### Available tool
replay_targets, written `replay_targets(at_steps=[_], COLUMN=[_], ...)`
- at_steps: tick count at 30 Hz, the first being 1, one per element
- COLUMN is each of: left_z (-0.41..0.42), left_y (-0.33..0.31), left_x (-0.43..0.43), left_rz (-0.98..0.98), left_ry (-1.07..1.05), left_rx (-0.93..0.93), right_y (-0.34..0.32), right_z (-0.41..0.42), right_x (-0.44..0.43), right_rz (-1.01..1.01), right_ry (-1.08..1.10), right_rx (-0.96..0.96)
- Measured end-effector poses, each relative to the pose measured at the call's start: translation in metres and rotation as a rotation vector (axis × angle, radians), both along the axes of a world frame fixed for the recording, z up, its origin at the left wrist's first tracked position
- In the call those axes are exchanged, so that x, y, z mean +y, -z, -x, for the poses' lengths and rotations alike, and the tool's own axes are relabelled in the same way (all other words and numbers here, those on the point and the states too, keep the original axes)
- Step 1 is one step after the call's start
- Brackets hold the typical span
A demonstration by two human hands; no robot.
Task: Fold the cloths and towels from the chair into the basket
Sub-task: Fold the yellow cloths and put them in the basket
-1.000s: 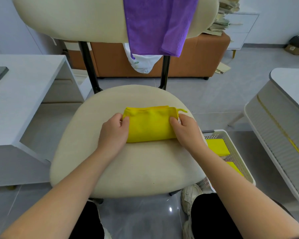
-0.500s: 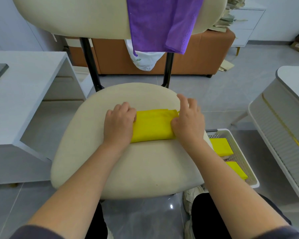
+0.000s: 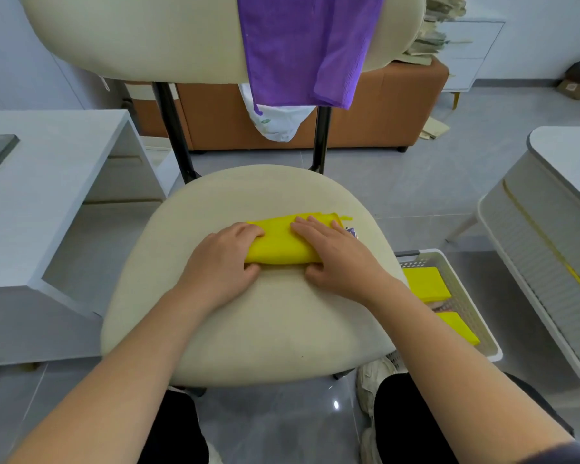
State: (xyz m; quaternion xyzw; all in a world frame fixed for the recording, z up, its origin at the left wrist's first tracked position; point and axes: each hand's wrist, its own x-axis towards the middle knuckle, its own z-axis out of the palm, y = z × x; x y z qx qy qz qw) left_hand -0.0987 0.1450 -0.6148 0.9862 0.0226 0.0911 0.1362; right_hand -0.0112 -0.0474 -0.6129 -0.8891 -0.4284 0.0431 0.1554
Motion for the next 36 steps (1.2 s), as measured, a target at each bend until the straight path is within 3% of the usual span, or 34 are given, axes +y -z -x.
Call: replay_targets(at_steps=[4, 7, 10, 13, 16, 19, 23, 26, 29, 33, 36], left_z=[-0.007, -0.011, -0.015, -0.029, -0.051, -0.078, -0.114, -0.130, -0.132, -0.121, -0.117], left_y=[-0.005, -0.013, -0.018, -0.017, -0.008, 0.004, 0.009, 0.025, 0.054, 0.105, 0.143], left_x=[-0.004, -0.018, -0.036, -0.063, -0.105, -0.150, -0.224, -0.277, -0.311, -0.328, -0.338], left_rz=[0.337, 0.576, 0.770, 1.025, 1.164, 1.207, 1.342, 1.226, 1.158, 1.265, 1.096], left_ry=[-0.084, -0.109, -0.161, -0.239, -0.309, -0.377, -0.390, -0.397, -0.489, -0.788, -0.672], left_rx=[-0.088, -0.130, -0.115, -0.043, 0.035, 0.134, 0.379, 0.518, 0.664, 0.848, 0.815], right_y=[-0.003, -0.010, -0.024, -0.028, -0.022, -0.013, 0.006, 0.024, 0.052, 0.098, 0.120], right_z=[-0.008, -0.016, -0.026, -0.036, -0.052, -0.068, -0.087, -0.099, -0.112, -0.114, -0.118], right_x=[-0.006, -0.023, -0.048, -0.077, -0.109, -0.149, -0.215, -0.251, -0.278, -0.306, -0.314], right_rz=[-0.021, -0.168, -0.449, -0.809, -0.885, -0.761, -0.530, -0.403, -0.252, 0.061, 0.182], right_ry=[0.100, 0.206, 0.343, 0.497, 0.717, 0.871, 1.058, 1.122, 1.092, 1.079, 1.039], right_rx=[-0.061, 0.029, 0.293, 0.711, 0.995, 1.137, 1.081, 0.966, 0.886, 1.003, 1.042])
